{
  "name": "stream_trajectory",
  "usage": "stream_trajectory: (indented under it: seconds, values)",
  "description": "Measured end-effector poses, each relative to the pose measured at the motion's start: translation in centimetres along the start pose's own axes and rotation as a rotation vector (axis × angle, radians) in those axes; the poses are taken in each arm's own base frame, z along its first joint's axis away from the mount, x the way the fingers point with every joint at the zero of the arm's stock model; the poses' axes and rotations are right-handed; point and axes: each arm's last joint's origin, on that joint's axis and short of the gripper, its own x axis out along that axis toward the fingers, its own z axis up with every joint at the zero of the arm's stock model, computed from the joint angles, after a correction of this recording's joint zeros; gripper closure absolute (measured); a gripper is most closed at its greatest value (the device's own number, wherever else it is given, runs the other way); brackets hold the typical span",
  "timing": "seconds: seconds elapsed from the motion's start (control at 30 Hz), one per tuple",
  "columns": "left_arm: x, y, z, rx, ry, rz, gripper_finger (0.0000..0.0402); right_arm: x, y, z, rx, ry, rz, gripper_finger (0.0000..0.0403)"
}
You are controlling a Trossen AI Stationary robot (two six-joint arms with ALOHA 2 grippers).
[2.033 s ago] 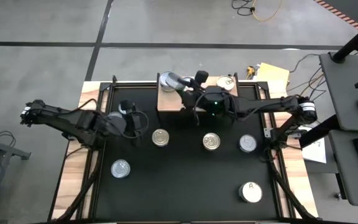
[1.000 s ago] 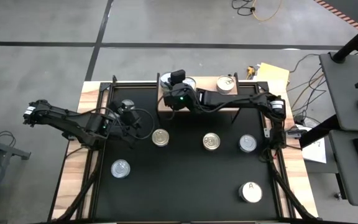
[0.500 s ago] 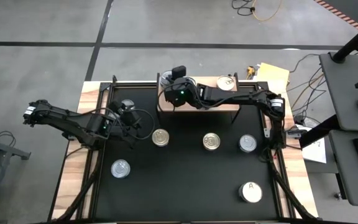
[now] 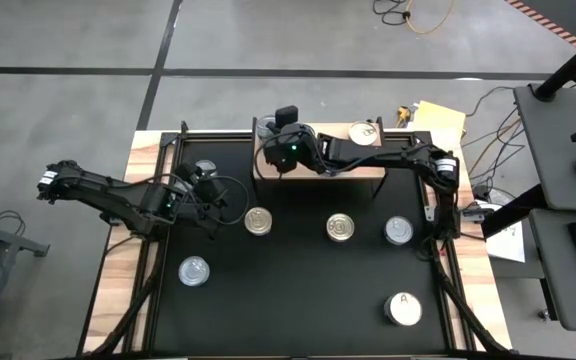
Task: Stack canned seafood by type on shelf
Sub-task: Stack the green white tuna can on top of the green white tuna can on the shelf
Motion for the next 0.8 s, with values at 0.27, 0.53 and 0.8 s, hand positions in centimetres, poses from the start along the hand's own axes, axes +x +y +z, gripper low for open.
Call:
stream_trajectory:
  seconds: [0.27,0.53,0.8]
  values:
    - [0.29,-0.32,-0.29,0.008,-0.005,-0.002,0.0122,0.01,0.09,-0.06,0.084,0.0,0.01,0.0207]
    - [0.38,-0.41,-0.41,0.008,-0.005,-0.002,0.0122,0.05,0.13,-0.09,0.136,-0.011,0.025,0.0172]
    - [0.38,-0.43,-0.35,0.001,-0.009,-0.004,0.0122,0.24,-0.06,-0.37,0.244,-0.003,0.023,0.0134]
